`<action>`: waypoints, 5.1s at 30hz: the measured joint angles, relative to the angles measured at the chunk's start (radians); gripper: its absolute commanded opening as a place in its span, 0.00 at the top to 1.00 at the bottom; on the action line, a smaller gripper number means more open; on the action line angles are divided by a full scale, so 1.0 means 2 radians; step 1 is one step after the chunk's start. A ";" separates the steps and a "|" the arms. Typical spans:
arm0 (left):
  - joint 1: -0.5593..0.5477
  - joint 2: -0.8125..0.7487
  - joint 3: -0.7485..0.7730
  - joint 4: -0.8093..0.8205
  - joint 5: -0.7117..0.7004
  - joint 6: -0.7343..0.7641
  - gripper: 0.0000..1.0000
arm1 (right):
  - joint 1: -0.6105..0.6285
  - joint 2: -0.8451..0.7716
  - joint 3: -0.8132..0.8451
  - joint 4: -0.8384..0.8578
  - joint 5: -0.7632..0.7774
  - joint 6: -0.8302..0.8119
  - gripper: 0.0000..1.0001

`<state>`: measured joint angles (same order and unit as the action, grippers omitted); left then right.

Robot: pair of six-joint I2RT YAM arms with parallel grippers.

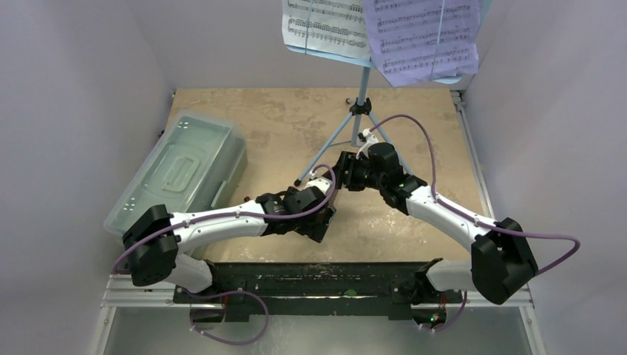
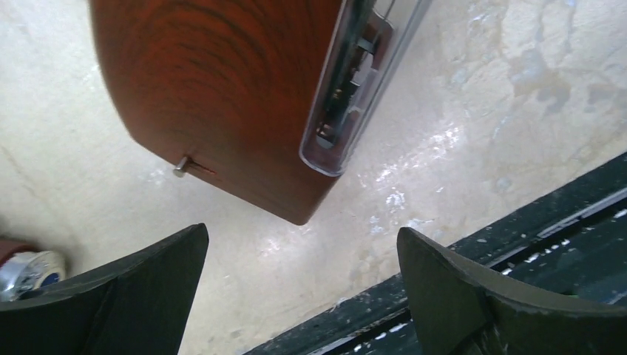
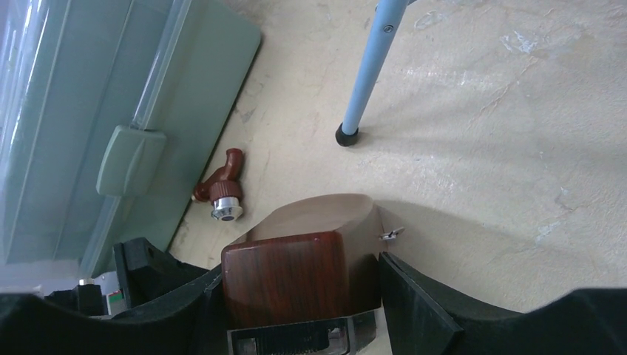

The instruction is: Set up the instrument practice props

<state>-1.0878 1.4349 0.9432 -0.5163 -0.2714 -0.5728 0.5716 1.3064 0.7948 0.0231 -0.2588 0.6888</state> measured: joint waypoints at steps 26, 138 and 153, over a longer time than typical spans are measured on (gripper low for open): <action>0.020 0.036 0.041 0.002 -0.009 0.182 0.07 | -0.043 -0.006 -0.033 0.038 -0.100 -0.013 1.00; 0.082 0.035 0.153 -0.144 -0.013 -0.303 0.18 | 0.218 -0.287 -0.044 -0.157 0.405 -0.105 0.01; 0.081 0.051 0.167 -0.112 -0.097 -0.163 0.77 | 0.216 -0.238 -0.052 -0.119 0.366 -0.109 0.01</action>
<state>-0.9260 1.5379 1.2774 -0.7406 -0.4644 -0.8997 1.0039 0.8310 0.6910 -0.2142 0.4728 0.4702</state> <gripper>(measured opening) 0.576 0.987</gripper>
